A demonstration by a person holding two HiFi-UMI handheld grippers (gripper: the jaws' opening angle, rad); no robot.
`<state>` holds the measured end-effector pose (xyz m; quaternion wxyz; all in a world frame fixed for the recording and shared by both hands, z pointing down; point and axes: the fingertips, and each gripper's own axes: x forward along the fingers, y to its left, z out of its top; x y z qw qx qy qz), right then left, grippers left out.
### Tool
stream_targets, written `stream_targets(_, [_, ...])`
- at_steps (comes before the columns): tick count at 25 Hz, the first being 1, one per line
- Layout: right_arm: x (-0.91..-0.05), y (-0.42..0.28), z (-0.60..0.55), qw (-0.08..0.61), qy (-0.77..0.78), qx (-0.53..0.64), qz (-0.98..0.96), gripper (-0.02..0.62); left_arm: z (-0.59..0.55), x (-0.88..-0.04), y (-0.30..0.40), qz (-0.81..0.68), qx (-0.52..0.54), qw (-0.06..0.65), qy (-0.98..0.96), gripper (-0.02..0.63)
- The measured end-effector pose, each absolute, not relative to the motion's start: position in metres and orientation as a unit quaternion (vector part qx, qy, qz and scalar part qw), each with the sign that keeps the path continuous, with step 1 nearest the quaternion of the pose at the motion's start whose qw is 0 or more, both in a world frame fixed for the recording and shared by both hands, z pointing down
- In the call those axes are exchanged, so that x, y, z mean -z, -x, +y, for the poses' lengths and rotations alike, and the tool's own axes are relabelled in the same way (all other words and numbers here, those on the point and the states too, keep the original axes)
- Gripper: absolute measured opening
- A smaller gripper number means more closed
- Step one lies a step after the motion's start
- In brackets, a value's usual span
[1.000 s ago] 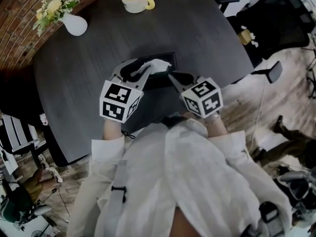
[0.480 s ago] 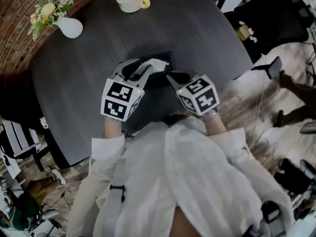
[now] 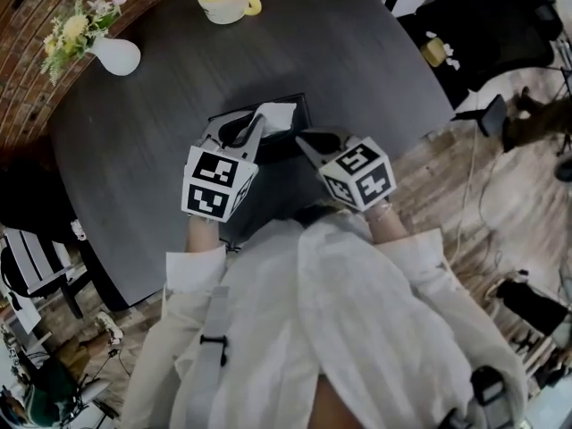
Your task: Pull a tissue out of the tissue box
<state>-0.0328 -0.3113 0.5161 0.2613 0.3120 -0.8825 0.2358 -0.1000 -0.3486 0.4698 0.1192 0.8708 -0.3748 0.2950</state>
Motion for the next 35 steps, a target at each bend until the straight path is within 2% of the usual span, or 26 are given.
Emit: stream_targets(35, [-0.515, 0.035, -0.311, 0.287, -0.312, -0.225, -0.877, 0.003, -0.353, -0.43, 0.113, -0.4, -0.217, 0.137, -0.88, 0.006])
